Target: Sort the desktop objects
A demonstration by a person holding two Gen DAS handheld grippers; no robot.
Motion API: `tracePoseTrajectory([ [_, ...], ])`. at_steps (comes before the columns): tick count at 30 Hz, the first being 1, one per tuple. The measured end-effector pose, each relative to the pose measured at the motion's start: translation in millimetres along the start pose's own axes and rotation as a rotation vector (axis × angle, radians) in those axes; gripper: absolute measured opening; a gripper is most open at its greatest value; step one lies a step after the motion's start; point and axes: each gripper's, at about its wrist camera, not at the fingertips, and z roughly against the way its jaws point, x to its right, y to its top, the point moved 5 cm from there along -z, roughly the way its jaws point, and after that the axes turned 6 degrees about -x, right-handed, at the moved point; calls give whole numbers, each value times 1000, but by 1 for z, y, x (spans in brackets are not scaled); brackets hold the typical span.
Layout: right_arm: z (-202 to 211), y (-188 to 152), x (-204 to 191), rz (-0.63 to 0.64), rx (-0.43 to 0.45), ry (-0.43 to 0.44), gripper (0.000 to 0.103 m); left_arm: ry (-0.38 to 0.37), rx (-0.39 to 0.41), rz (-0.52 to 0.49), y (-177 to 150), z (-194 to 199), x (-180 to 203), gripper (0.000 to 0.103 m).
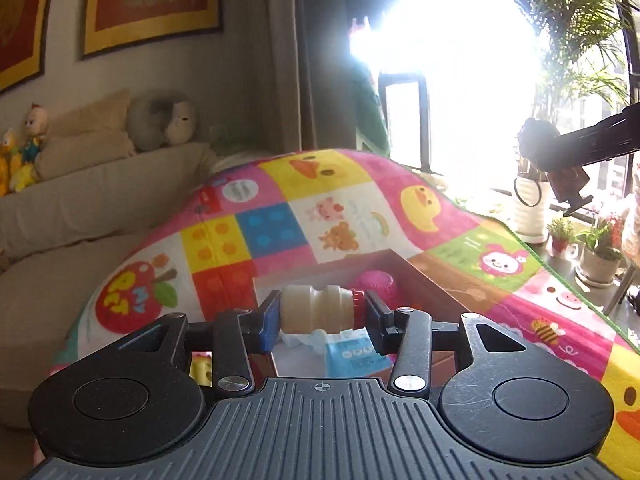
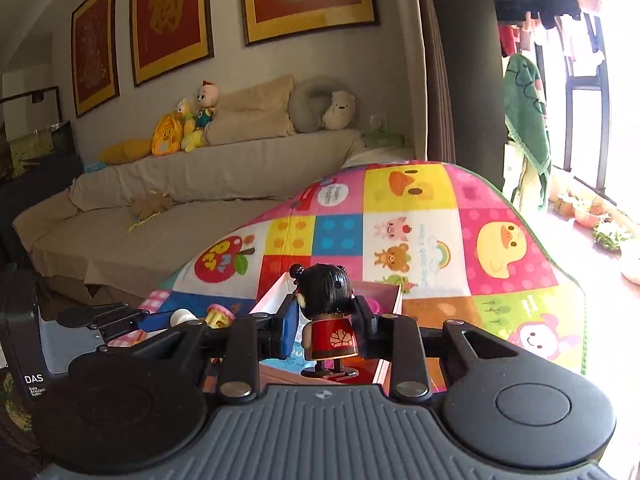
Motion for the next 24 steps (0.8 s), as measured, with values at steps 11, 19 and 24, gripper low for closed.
tracePoseTrajectory([
  [11, -103, 17, 8, -91, -136, -32, 28, 46, -109, 150, -73, 0, -45, 74],
  [19, -138, -8, -2, -113, -211, -45, 38, 239, -192, 317, -140, 21, -96, 91],
  [24, -139, -28, -52, 63, -186, -59, 44, 350, -116, 462, -152, 34, -129, 96],
])
